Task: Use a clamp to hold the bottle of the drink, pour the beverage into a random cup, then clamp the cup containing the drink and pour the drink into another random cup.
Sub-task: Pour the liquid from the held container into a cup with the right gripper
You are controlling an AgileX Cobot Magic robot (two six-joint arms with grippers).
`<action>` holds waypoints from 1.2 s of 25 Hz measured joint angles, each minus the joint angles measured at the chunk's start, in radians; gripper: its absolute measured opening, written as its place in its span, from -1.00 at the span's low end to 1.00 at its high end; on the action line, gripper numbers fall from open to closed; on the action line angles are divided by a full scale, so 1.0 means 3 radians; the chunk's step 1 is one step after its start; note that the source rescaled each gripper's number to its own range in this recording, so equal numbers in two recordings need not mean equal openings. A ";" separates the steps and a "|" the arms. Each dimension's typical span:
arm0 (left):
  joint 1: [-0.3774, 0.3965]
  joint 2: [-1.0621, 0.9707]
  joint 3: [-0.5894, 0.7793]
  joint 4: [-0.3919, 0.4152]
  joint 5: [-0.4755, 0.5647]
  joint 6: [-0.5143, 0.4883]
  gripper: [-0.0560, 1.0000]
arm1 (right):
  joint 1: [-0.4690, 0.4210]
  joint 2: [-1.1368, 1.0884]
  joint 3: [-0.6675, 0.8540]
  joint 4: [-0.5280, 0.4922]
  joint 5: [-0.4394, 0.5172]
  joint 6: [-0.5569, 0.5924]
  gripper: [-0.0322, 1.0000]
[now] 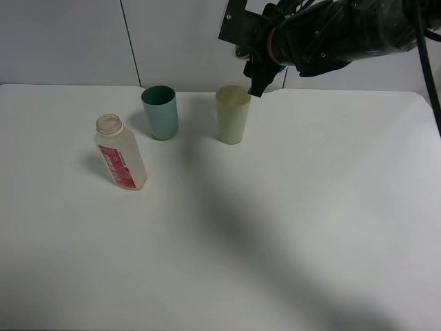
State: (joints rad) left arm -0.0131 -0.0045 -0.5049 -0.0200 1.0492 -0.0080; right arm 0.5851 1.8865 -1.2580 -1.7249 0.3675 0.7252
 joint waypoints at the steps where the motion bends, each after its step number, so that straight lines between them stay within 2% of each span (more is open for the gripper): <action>1: 0.0000 0.0000 0.0000 0.0000 0.0000 0.0000 1.00 | 0.0000 0.0000 0.0000 0.0000 0.0009 -0.0042 -0.94; 30: 0.0000 0.0000 0.0000 0.0000 0.0000 0.0003 1.00 | 0.0011 0.0000 0.0000 0.0000 0.0104 -0.0706 -0.94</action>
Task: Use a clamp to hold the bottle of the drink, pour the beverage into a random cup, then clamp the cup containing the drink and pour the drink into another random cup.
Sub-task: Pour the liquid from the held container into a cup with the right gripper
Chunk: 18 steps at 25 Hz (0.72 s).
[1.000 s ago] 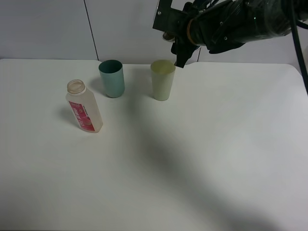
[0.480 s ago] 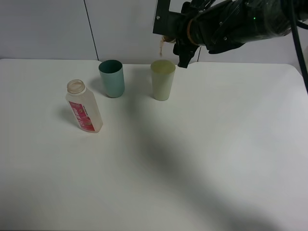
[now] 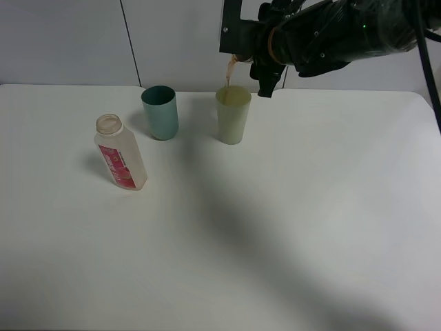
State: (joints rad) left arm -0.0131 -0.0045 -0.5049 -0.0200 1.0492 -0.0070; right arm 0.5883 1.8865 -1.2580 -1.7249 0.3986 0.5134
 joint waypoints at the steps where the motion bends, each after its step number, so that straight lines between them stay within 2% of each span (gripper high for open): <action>1: 0.0000 0.0000 0.0000 0.0000 0.0000 0.0000 1.00 | 0.0000 0.0000 0.0000 0.0000 0.0003 -0.0001 -0.94; 18: 0.0000 0.0000 0.0000 0.0000 0.0000 0.0000 1.00 | 0.0000 0.0000 0.0000 0.0000 0.0047 -0.0349 -0.94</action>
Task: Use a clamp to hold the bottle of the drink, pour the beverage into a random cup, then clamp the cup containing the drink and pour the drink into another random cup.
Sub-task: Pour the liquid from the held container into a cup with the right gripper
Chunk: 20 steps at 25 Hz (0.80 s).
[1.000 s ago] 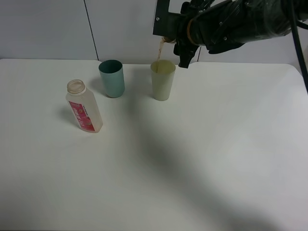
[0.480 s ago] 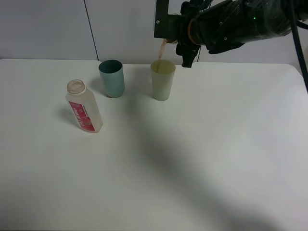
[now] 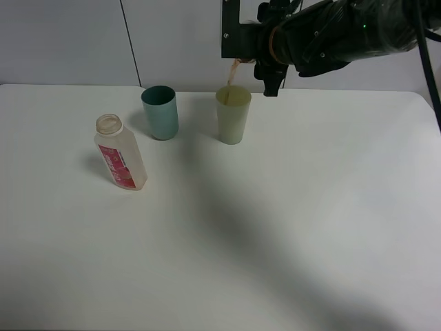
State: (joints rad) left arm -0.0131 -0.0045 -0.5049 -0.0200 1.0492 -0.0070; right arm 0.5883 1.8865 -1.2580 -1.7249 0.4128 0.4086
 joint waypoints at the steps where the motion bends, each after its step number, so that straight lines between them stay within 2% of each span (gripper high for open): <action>1: 0.0000 0.0000 0.0000 0.0000 0.0000 0.0000 1.00 | 0.0000 0.0000 0.0000 0.0000 0.0000 -0.0026 -0.94; 20: 0.0000 0.0000 0.0000 0.0000 0.0000 0.0000 1.00 | 0.0000 0.0000 -0.0006 0.0000 0.0012 -0.0374 -0.94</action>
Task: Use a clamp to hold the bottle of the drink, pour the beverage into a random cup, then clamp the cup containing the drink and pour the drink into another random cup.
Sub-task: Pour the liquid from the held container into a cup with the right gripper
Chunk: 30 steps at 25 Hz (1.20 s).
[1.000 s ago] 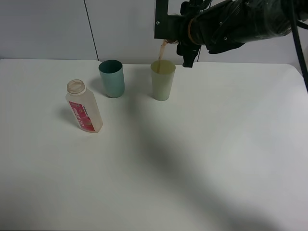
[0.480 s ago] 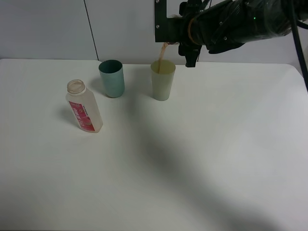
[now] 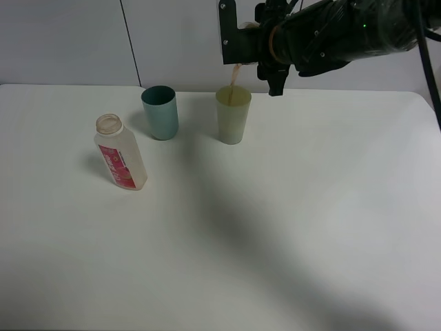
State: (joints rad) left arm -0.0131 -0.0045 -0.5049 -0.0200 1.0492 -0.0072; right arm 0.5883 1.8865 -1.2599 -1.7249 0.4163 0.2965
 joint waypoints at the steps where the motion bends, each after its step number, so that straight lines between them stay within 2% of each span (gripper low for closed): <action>1: 0.0000 0.0000 0.0000 0.0000 0.0000 0.0000 1.00 | 0.0000 0.0000 0.0000 0.0000 0.0000 -0.0032 -0.94; 30: 0.0000 0.0000 0.0000 0.0000 0.0000 -0.0003 1.00 | 0.0040 0.0000 0.0000 -0.0009 -0.0009 -0.0772 -0.94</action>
State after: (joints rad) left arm -0.0131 -0.0045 -0.5049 -0.0200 1.0492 -0.0081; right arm 0.6002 1.8865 -1.2599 -1.7276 0.4136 0.0650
